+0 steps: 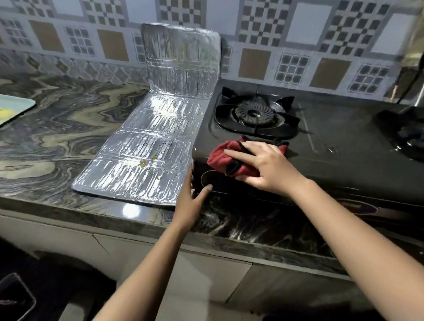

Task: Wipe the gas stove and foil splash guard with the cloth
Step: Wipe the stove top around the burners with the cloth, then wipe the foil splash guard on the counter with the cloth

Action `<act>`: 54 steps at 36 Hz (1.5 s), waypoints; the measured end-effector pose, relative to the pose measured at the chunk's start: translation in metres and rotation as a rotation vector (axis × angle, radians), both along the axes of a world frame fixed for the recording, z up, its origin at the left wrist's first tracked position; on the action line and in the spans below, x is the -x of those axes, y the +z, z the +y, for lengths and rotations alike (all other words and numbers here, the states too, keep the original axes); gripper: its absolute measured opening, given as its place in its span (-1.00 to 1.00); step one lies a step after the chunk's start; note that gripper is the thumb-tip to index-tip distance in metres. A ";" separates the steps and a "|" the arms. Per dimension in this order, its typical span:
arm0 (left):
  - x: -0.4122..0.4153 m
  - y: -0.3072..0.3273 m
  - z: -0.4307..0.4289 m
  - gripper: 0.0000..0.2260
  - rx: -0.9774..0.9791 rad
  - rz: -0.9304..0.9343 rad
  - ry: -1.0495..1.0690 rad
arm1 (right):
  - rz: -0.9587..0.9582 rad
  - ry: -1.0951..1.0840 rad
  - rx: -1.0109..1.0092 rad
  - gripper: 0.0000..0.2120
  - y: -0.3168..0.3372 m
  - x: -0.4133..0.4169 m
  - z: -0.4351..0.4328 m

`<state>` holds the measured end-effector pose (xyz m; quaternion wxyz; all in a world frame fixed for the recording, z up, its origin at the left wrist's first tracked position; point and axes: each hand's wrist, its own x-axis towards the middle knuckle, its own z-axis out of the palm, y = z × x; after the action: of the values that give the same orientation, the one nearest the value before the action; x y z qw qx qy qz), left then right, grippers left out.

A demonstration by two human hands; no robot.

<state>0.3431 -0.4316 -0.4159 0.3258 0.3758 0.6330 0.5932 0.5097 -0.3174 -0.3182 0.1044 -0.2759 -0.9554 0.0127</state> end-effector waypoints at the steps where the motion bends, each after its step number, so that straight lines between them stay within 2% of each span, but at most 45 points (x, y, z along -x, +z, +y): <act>1: 0.000 0.001 0.000 -0.35 0.006 -0.002 -0.002 | 0.005 -0.022 -0.001 -0.38 0.000 -0.007 0.000; 18: 0.001 0.000 -0.001 -0.38 0.038 -0.006 -0.052 | 0.024 -0.361 0.071 -0.34 0.004 -0.092 -0.011; 21: 0.002 0.001 -0.001 -0.37 0.051 -0.018 -0.057 | 0.079 -0.413 0.053 -0.30 0.004 -0.101 -0.019; 24: 0.006 0.002 0.000 -0.35 0.060 -0.017 -0.074 | 0.157 -0.431 0.017 -0.34 -0.004 -0.115 -0.022; 30: 0.018 0.005 0.000 -0.36 0.080 0.011 -0.112 | 0.218 -0.479 0.088 -0.32 -0.001 -0.124 -0.025; 32: 0.022 0.007 0.001 -0.40 0.093 0.017 -0.112 | 0.254 -0.487 0.107 -0.34 0.002 -0.121 -0.026; 40: 0.042 0.027 0.000 -0.64 0.122 0.117 -0.106 | 0.627 -0.494 0.248 -0.56 0.008 -0.098 -0.034; 44: 0.057 0.042 -0.006 -0.73 0.100 0.156 -0.186 | 0.706 -0.500 0.310 -0.56 0.015 -0.066 -0.039; 47: 0.073 0.055 -0.013 -0.72 0.090 0.223 -0.208 | 0.767 -0.481 0.370 -0.56 0.021 -0.036 -0.042; 54: 0.140 0.070 -0.027 -0.74 0.062 0.328 -0.099 | 0.814 -0.395 0.453 -0.57 0.026 0.047 -0.038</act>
<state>0.2033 -0.4586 -0.3454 0.2584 0.4879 0.6765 0.4874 0.4622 -0.3557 -0.2927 0.4064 -0.4396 -0.7402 0.3063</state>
